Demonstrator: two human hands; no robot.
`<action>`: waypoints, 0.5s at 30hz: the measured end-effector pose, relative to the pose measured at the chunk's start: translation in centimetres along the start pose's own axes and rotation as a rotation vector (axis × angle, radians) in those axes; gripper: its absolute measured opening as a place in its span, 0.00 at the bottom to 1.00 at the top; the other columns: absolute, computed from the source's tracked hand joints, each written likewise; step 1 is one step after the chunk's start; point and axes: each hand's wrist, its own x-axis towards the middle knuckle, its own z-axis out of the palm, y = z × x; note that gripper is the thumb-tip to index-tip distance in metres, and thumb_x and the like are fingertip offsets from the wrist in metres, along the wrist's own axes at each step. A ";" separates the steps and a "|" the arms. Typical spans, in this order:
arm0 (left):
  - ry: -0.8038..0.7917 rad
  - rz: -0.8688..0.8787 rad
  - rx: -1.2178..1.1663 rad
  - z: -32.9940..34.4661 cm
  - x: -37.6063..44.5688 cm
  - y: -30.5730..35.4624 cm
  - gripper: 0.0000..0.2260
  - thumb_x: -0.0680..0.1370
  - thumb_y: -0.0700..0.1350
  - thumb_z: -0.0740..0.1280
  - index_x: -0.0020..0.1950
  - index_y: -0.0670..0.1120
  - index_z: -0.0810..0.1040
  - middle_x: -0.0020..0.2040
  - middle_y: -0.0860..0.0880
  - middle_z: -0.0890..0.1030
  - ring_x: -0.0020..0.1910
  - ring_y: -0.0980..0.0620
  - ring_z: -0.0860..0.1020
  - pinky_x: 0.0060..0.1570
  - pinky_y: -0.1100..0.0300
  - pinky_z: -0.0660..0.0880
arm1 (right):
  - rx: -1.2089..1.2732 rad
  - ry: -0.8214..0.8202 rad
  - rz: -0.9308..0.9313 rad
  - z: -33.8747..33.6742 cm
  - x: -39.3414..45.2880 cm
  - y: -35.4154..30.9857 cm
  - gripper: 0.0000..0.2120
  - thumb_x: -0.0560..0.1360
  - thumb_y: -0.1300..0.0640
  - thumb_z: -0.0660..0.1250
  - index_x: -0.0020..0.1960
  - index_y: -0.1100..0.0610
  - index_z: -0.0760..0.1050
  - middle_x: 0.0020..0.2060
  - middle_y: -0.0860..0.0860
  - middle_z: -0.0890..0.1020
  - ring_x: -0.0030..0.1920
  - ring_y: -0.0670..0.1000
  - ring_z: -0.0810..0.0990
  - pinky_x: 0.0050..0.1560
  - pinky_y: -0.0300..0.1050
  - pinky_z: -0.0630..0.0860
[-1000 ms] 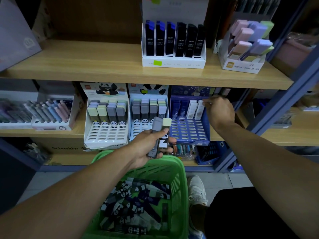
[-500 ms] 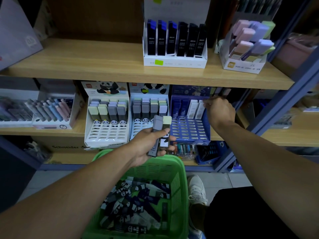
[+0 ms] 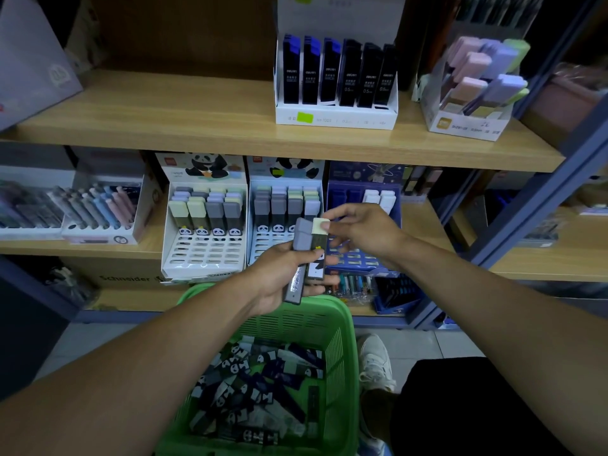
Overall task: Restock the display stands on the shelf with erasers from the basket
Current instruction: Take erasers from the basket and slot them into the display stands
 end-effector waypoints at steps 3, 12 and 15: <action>0.029 -0.009 0.036 -0.2 0.0 -0.3 0.11 0.82 0.44 0.64 0.64 0.43 0.77 0.52 0.46 0.86 0.43 0.47 0.86 0.30 0.62 0.79 | 0.103 -0.070 0.117 0.7 0.2 0.2 0.07 0.76 0.60 0.73 0.52 0.58 0.79 0.42 0.57 0.85 0.40 0.50 0.84 0.46 0.44 0.83; 0.270 0.000 -0.072 -3.4 -0.8 -0.1 0.08 0.85 0.47 0.58 0.55 0.46 0.75 0.49 0.41 0.86 0.41 0.43 0.85 0.29 0.59 0.80 | 0.270 0.177 -0.087 2.8 1.4 -2.4 0.05 0.79 0.65 0.69 0.52 0.57 0.77 0.44 0.58 0.83 0.38 0.53 0.83 0.45 0.46 0.84; 0.351 0.036 -0.147 -5.0 -1.3 0.3 0.08 0.86 0.45 0.54 0.51 0.47 0.71 0.51 0.37 0.85 0.39 0.41 0.83 0.28 0.58 0.79 | 0.150 0.181 -0.213 4.4 2.2 -2.5 0.06 0.79 0.63 0.69 0.50 0.52 0.77 0.47 0.58 0.81 0.47 0.55 0.84 0.47 0.45 0.83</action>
